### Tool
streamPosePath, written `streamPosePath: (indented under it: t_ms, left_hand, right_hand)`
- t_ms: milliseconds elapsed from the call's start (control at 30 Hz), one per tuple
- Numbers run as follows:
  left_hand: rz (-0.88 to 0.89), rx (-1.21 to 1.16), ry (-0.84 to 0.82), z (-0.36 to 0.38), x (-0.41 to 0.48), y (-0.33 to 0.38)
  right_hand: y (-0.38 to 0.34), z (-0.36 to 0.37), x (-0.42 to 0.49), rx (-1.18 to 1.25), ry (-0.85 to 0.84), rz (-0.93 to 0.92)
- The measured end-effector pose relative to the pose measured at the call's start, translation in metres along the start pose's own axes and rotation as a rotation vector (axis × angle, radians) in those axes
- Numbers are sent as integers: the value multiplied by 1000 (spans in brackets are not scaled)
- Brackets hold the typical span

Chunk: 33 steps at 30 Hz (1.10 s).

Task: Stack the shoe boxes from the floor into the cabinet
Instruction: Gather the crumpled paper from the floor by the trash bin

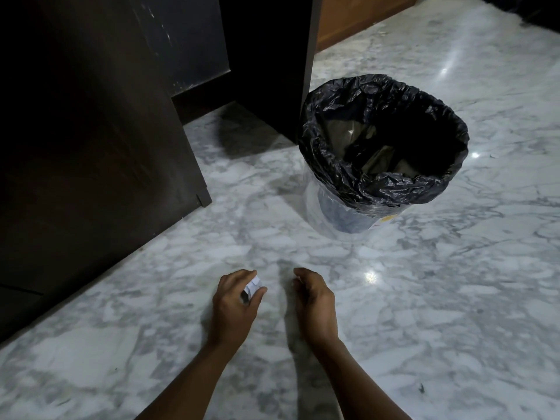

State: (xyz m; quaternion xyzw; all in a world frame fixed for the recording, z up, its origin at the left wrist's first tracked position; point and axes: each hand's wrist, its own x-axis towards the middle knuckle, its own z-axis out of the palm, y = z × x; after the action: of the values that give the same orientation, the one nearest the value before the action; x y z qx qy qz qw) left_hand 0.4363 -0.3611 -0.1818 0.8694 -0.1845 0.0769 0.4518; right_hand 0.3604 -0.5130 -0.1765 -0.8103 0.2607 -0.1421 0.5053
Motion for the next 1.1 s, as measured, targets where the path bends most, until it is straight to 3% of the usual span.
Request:
streamPosePath:
  t_ms: [333, 667, 867, 1100]
  left_hand:
    - [14, -6, -9, 9, 9, 0]
    - [16, 4, -21, 12, 4, 0]
    - [23, 11, -26, 17, 3, 4]
    - [49, 103, -92, 10, 6, 2]
  right_hand:
    - [3, -10, 15, -178, -91, -135]
    - [2, -10, 16, -206, -95, -270]
    - [11, -23, 19, -631, -197, -423]
    - [9, -37, 43, -668, -290, -601]
